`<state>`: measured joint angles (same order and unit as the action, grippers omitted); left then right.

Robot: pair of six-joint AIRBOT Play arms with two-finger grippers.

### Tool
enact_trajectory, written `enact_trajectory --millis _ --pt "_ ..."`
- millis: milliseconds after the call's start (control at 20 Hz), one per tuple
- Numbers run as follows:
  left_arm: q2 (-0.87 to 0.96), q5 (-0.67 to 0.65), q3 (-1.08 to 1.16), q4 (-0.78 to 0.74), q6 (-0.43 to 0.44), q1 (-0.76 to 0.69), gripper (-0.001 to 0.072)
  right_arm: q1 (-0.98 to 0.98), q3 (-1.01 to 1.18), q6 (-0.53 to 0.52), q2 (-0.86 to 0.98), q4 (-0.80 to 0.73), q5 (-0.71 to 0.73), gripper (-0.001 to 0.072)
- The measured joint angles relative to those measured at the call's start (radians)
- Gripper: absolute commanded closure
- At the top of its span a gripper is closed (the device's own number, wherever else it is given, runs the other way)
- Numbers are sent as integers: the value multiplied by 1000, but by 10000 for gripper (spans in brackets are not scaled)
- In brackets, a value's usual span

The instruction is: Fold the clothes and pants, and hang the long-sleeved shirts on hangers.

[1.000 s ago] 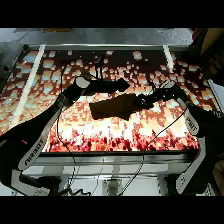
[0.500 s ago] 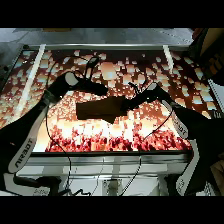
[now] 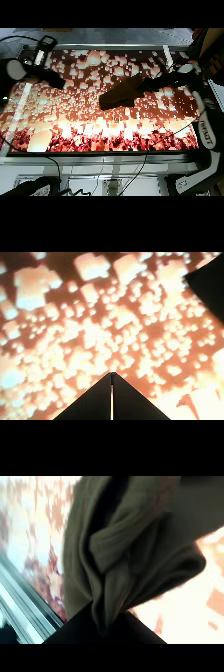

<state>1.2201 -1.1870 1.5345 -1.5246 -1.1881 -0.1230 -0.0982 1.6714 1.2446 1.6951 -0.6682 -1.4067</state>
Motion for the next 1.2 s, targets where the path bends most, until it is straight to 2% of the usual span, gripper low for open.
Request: enact_trajectory --millis 200,350,600,750,800,850,900,950,1200 --pt "-82 -73 0 -66 -10 79 700 -209 3 126 -206 -56 -71 700" --pt "-101 -98 0 -81 -13 105 700 -385 4 229 -377 -154 -104 700" --pt "-108 -113 -1 -83 -16 116 700 -686 4 444 -632 -455 -148 699" --pt "-109 -116 -1 -65 -17 117 700 -839 4 516 -710 -692 -215 677" --pt "-110 -116 -1 -57 -17 117 700 -883 4 528 -722 -752 -231 573" --pt "-110 -116 -1 -48 -17 117 700 -928 4 539 -731 -801 -241 383" --pt "-110 -116 -1 -41 -17 117 700 -967 4 548 -739 -838 -248 160" --pt "-110 -116 -1 -35 -17 117 700 -996 4 556 -743 -864 -255 -1" --pt "-110 -116 -1 -19 -17 117 699 -1066 4 575 -753 -897 -245 44"
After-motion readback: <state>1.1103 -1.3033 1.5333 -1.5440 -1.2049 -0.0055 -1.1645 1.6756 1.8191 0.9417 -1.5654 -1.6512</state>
